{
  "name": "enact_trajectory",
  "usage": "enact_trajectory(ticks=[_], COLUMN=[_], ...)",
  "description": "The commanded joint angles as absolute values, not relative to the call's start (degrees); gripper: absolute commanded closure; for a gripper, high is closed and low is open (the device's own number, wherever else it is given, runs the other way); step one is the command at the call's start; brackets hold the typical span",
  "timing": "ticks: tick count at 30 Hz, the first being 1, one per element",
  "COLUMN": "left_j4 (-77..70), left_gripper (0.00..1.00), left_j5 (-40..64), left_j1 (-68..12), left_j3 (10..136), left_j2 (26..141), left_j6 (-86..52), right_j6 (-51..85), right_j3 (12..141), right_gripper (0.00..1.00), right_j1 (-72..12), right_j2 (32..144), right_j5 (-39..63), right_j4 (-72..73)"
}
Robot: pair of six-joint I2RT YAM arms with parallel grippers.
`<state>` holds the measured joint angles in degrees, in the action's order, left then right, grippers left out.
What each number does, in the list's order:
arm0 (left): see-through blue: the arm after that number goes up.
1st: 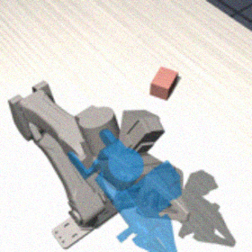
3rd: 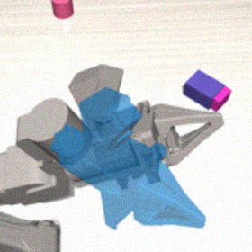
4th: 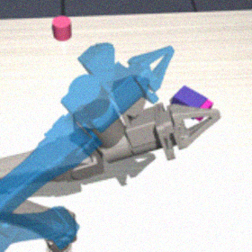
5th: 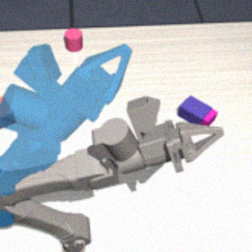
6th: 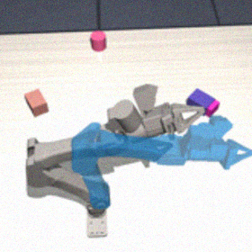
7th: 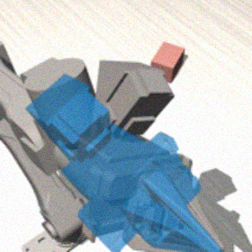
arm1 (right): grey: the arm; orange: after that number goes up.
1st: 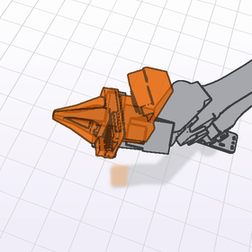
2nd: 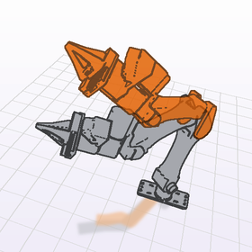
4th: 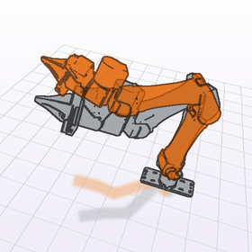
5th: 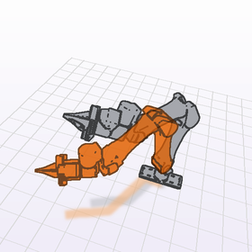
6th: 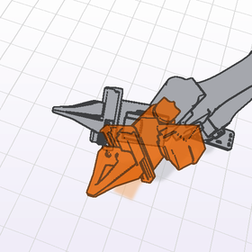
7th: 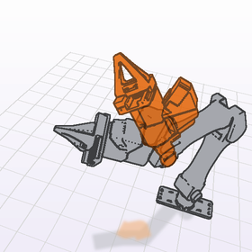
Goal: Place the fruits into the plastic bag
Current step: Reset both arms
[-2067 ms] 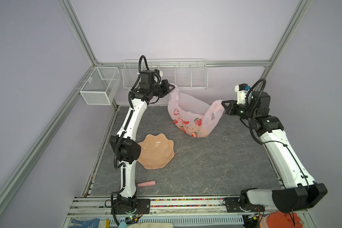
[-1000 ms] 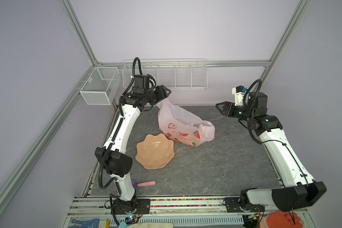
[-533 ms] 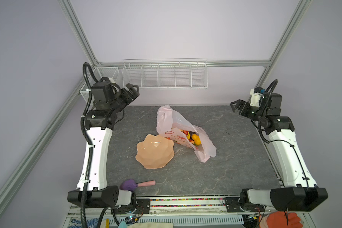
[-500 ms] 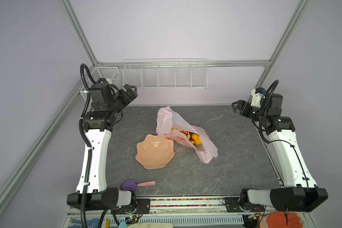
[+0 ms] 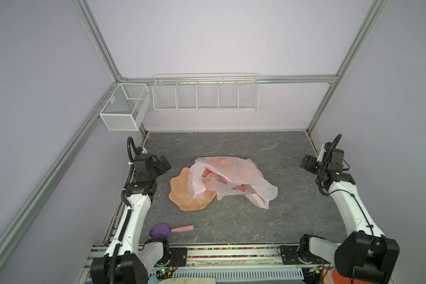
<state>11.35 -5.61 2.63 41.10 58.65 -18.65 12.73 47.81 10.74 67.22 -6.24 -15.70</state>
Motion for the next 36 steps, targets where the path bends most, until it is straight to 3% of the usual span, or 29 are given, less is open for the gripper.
enact_trajectory(ticks=[1, 10, 18, 23, 25, 28, 30, 36], left_j4=[-8.7, -33.4, -48.9, -59.7, -67.0, -50.6, -56.9, -57.2], left_gripper=[0.0, 0.0, 0.0, 0.0, 0.0, 0.0, 0.0, 0.0], left_j5=[-9.3, -7.0, -4.4, -2.1, -0.4, -2.7, -1.5, -1.5], left_j1=[2.9, 2.9, 2.9, 2.9, 2.9, 3.0, 3.0, 3.0], left_j3=[33.6, 18.3, 14.4, 15.5, 15.9, 20.1, 20.1, 19.7], left_j2=[56.7, 60.8, 71.7, 84.3, 90.5, 85.2, 88.8, 88.8], left_j6=[-13.8, -8.2, -4.8, -5.3, -4.6, -5.5, -4.6, -4.7], right_j6=[8.8, 8.5, 0.6, 1.0, 1.2, 0.8, 1.2, 1.0], right_j3=[38.9, 21.7, 16.7, 17.7, 19.3, 20.0, 20.4, 20.2], right_gripper=[0.11, 0.12, 0.12, 0.12, 0.11, 0.12, 0.12, 0.12], right_j1=[10.8, 8.5, -0.9, -1.0, -1.2, -1.7, -1.7, -1.8], right_j2=[65.8, 70.8, 81.0, 88.2, 87.5, 88.2, 87.5, 87.5], right_j5=[-9.3, -9.7, -15.4, -17.0, -17.3, -18.7, -18.5, -18.5], right_j4=[1.5, 32.0, 53.9, 59.0, 54.4, 54.6, 52.5, 53.0])
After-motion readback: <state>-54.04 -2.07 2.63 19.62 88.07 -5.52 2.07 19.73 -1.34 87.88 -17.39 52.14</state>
